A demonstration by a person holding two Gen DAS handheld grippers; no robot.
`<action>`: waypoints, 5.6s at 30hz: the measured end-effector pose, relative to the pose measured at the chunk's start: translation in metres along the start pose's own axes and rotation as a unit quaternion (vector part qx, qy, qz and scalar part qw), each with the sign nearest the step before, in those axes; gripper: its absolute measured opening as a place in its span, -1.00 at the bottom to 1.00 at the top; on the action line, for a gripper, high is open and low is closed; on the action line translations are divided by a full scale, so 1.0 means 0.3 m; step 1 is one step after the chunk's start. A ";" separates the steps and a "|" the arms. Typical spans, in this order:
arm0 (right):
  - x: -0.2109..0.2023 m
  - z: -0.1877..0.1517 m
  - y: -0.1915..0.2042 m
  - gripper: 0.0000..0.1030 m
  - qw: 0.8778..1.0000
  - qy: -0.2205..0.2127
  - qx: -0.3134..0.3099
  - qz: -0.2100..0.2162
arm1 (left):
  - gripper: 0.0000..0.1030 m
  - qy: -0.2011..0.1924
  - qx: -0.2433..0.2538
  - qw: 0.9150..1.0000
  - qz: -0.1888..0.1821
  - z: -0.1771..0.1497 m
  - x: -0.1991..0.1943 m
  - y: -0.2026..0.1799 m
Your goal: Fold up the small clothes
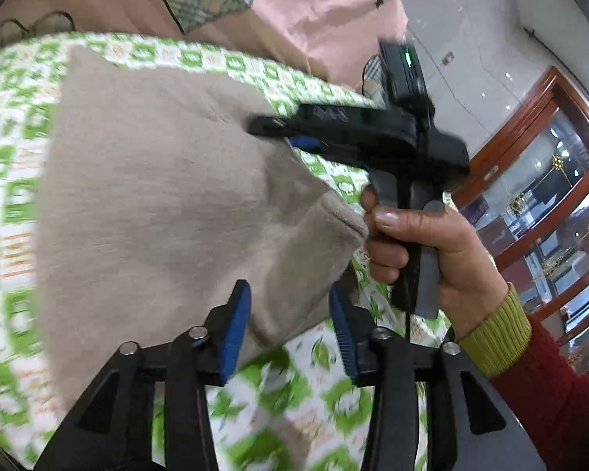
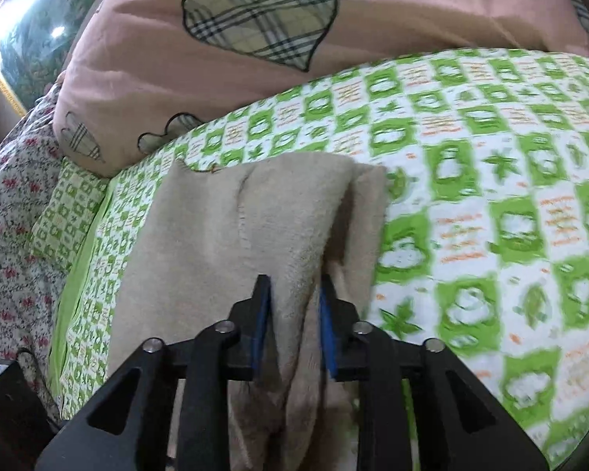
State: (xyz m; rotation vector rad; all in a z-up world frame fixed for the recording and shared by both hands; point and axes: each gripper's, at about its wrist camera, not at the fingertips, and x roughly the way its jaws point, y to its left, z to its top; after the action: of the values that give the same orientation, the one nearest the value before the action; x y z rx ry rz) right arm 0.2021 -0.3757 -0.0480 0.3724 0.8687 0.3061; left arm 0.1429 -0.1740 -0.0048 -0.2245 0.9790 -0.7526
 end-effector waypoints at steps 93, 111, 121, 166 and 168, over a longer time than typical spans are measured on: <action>-0.055 -0.294 0.543 -0.20 0.994 0.056 -0.013 0.091 | -0.20 -0.107 -0.161 0.954 0.227 -0.247 -0.749 0.615; -0.180 -0.612 0.582 -0.14 0.989 0.085 -0.032 0.114 | 0.04 -0.069 -0.096 0.965 0.236 -0.646 -0.694 0.328; -0.133 -0.612 0.626 -0.84 0.987 0.097 -0.033 0.126 | 0.02 -0.069 -0.113 0.958 0.254 -0.620 -0.646 0.326; -0.151 -0.640 0.462 -0.48 0.993 0.116 -0.001 0.020 | -0.52 -0.041 -0.134 0.960 0.240 -0.680 -0.768 0.340; -0.206 -0.608 0.465 -0.48 0.996 0.091 0.003 0.015 | -0.48 -0.058 -0.132 0.964 0.225 -0.645 -0.799 0.340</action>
State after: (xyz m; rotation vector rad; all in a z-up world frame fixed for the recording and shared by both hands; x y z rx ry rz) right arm 0.0060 -0.2412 -0.0524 0.3676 1.0442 0.3694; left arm -0.0464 0.0897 -0.0031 -0.2618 0.9704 -0.1898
